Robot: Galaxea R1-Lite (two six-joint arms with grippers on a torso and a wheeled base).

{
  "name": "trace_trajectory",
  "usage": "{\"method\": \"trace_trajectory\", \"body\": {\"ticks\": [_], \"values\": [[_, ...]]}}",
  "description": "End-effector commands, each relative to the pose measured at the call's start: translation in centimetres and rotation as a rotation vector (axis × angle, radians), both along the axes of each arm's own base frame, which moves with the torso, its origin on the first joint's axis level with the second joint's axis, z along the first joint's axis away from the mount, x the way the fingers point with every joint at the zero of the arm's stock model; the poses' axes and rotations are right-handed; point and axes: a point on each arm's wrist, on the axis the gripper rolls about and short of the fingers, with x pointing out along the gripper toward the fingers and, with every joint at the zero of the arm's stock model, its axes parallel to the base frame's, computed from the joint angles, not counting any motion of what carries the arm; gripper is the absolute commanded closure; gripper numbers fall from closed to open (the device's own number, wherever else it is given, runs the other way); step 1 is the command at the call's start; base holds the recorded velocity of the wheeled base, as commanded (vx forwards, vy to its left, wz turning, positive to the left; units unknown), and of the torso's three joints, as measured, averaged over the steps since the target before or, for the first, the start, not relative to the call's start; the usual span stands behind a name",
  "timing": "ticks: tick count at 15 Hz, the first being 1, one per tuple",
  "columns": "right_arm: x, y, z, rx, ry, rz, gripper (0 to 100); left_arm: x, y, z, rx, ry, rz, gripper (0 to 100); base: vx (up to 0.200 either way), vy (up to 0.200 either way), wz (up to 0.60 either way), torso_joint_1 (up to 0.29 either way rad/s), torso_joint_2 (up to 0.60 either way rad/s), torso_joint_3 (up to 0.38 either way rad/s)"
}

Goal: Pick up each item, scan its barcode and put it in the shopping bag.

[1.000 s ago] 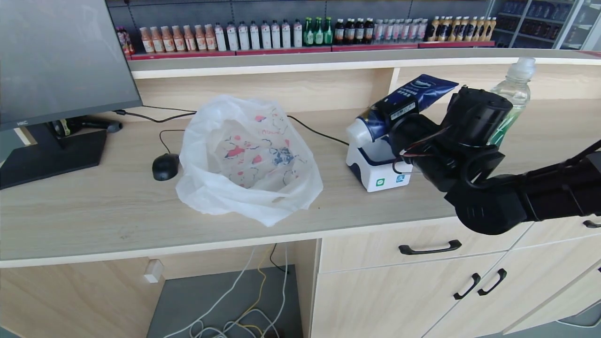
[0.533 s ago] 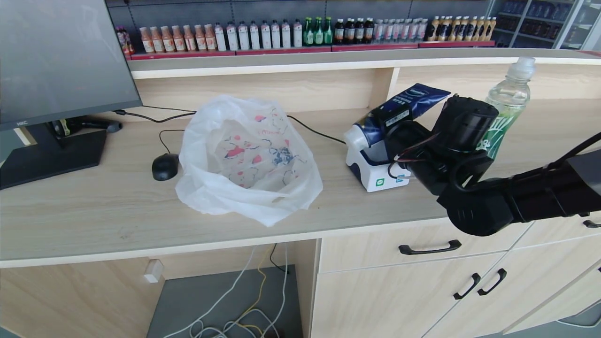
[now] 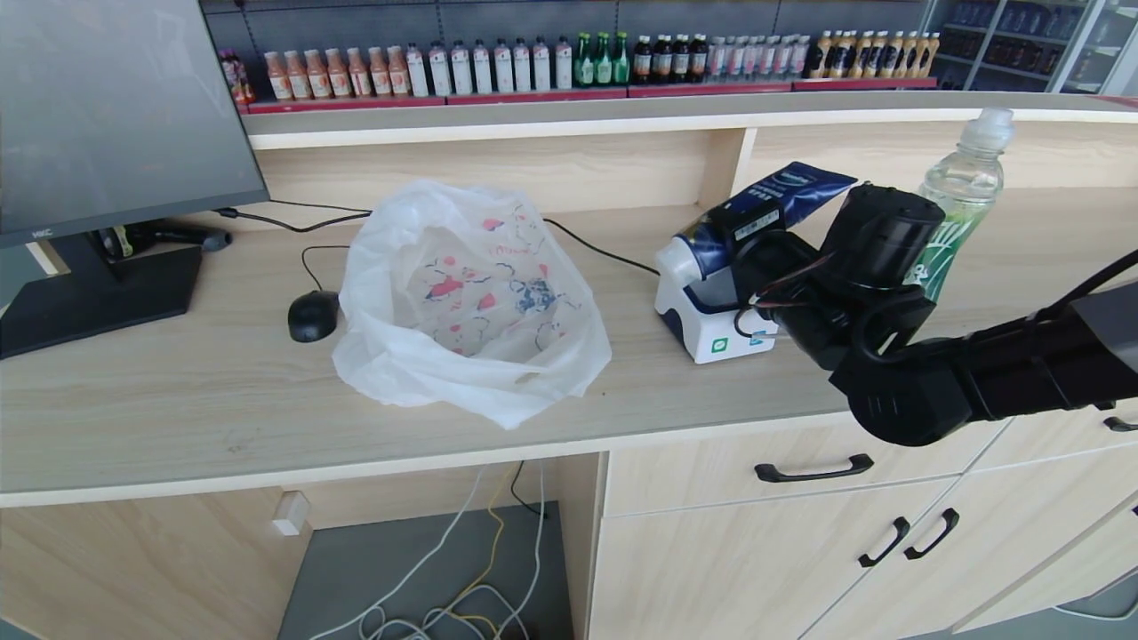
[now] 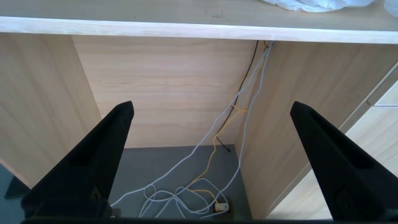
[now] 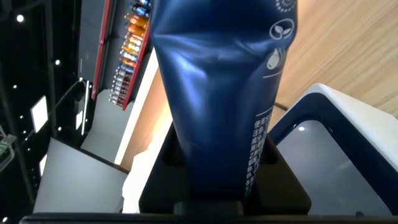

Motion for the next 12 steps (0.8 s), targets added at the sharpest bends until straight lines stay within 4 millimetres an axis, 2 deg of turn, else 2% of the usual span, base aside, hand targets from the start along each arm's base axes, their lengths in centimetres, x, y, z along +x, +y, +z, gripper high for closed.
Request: {"method": "trace_trajectory", "body": {"ticks": [1, 12], "values": [[0.0, 0.05, -0.04, 0.0, 0.002, 0.001, 100, 0.0, 0.0, 0.0, 0.0, 0.0, 0.0, 0, 0.0, 0.0, 0.0, 0.0, 0.0, 0.0], [0.05, 0.07, -0.2, -0.001, 0.006, 0.002, 100, 0.0, 0.0, 0.0, 0.0, 0.0, -0.002, 0, 0.0, 0.0, 0.0, 0.0, 0.0, 0.0]]}}
